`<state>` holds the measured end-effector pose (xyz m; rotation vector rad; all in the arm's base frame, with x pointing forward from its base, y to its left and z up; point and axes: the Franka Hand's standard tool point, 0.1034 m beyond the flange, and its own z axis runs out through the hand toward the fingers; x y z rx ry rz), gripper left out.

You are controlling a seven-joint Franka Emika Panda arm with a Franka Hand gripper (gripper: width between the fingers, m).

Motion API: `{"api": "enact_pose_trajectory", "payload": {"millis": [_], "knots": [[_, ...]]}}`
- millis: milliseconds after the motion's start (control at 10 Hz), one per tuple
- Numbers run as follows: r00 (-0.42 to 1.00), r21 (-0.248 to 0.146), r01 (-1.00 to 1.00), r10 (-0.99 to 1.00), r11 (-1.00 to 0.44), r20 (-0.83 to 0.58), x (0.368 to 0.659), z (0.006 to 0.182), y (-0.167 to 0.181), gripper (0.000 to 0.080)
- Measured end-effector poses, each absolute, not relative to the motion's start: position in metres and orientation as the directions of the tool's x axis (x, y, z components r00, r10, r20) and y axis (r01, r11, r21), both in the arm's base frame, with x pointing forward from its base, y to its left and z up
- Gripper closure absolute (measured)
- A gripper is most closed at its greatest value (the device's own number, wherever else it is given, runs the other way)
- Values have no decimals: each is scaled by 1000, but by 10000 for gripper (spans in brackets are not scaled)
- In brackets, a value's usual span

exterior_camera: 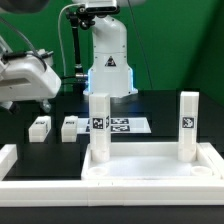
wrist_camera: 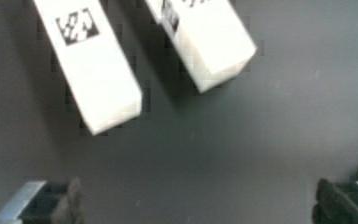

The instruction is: Assemble desk

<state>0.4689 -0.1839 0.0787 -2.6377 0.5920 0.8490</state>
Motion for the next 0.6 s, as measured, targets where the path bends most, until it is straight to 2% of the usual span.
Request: {"api": "enact_pose_trajectory", "payload": {"millis": [400,500,600], "knots": [[604,-168,-488,-192,-857,-773,459,68,-179,151],[595,-166,-490,-189,-856,-781,453,60,-175,151],[585,-158,-492,-191,-856,-788,448,60,-168,151]]}}
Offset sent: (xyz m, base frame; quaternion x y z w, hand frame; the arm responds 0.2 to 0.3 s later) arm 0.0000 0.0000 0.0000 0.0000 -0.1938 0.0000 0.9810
